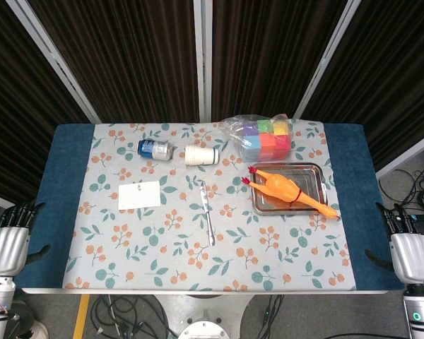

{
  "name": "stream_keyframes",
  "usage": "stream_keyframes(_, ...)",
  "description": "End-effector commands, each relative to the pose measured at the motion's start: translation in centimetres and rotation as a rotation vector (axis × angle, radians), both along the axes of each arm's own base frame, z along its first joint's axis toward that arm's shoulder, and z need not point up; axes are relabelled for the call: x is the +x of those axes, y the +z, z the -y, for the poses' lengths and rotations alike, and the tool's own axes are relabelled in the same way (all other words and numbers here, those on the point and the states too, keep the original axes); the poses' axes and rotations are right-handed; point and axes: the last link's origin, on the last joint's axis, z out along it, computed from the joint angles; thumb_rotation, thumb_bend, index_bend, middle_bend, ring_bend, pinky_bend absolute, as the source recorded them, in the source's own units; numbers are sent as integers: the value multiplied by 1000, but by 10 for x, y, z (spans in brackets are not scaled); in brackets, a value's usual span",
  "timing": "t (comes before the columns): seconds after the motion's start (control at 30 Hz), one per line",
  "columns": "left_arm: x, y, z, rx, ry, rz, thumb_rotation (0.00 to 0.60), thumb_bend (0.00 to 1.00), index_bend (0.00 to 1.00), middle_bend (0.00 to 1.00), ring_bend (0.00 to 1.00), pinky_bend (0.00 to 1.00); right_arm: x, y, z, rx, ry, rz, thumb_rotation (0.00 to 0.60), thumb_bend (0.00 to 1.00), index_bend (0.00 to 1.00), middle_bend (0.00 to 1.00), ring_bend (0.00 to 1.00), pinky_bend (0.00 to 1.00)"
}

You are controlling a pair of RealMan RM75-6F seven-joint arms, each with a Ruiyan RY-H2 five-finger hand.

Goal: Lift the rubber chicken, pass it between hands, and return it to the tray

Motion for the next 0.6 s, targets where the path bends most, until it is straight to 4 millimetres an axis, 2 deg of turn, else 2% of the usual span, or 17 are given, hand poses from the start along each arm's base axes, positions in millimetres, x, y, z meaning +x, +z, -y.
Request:
stream_keyframes(0.03, 0, 0, 0, -2, 3, 2, 600, 31, 198, 184, 120, 165, 0, 0, 0, 2, 2, 1, 600, 52, 0, 181, 50, 182)
stream_keyframes(0.37, -1, 1, 3, 1, 0, 5, 600, 31, 198, 184, 120, 165, 2, -1, 0, 15, 5, 10, 600, 52, 0, 187, 55, 197)
stream_keyframes(0.5, -1, 1, 2, 3, -6, 7, 600, 31, 198, 184, 120, 165, 3, -4, 11, 40, -1, 7, 600, 57, 15, 238, 140, 267)
stream_keyframes(0.6, -1, 1, 2, 1, -8, 12, 600, 31, 198, 184, 120, 165, 5, -12, 27, 87, -22, 13, 600, 93, 55, 298, 200, 339)
